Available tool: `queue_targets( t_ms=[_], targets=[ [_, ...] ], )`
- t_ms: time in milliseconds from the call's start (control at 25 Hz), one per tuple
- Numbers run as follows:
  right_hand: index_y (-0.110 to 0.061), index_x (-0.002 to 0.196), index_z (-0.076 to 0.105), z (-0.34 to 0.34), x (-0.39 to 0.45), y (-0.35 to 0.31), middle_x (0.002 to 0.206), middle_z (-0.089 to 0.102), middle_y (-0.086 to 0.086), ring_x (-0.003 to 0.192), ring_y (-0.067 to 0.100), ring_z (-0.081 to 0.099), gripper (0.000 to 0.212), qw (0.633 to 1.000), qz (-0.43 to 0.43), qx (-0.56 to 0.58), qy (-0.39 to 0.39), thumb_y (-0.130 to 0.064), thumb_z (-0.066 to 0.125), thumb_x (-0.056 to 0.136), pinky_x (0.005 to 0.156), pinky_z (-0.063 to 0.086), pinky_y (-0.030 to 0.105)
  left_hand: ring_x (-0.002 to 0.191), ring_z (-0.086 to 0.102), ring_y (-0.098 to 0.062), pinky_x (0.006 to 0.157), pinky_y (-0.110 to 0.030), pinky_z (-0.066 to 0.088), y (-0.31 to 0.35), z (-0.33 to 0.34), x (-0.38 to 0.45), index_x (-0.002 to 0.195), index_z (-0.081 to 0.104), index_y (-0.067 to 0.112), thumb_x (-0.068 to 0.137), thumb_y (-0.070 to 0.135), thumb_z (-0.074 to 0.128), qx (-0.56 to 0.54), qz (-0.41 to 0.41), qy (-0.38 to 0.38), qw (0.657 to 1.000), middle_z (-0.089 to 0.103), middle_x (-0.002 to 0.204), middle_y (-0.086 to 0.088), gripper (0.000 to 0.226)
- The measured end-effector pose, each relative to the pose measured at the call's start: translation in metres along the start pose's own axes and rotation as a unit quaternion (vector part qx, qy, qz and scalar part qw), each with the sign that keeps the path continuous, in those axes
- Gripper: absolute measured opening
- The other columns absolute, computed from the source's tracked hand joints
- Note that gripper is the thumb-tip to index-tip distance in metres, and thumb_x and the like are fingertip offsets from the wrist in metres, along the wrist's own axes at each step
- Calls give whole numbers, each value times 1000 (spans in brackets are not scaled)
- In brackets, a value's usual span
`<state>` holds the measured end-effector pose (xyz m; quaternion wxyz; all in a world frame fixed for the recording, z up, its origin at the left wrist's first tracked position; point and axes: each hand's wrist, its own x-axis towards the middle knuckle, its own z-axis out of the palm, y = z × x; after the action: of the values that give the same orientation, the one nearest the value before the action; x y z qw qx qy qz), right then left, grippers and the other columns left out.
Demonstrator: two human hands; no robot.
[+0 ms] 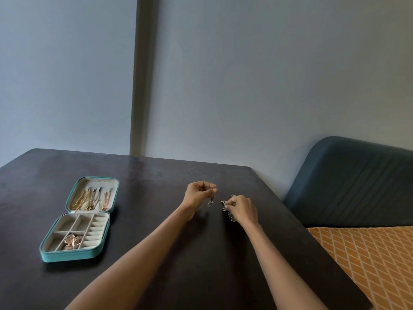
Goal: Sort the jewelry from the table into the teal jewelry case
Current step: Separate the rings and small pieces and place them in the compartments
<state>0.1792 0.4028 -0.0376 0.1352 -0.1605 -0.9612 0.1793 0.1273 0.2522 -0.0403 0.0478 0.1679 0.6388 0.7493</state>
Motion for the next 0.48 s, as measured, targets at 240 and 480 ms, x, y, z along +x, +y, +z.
queue_targets(
  t_ms=[240, 480],
  targets=[
    [-23, 98, 70, 1, 7, 3, 99, 71, -2, 94, 17, 66, 15, 998, 12, 60, -19, -26, 68, 83, 68, 44, 24, 59, 58, -4, 62, -11, 50, -2, -1, -1, 78, 66, 10, 80, 0, 69, 11, -6, -3, 1000, 64, 73, -4, 11],
    [-13, 92, 76, 4, 15, 4, 99, 73, 5, 96, 19, 66, 12, 995, 4, 98, -1, -17, 69, 84, 74, 48, 25, 54, 58, 2, 61, -10, 50, -3, 1, 0, 78, 66, 9, 80, 0, 69, 14, -3, -9, 1000, 64, 72, -4, 10]
  ],
)
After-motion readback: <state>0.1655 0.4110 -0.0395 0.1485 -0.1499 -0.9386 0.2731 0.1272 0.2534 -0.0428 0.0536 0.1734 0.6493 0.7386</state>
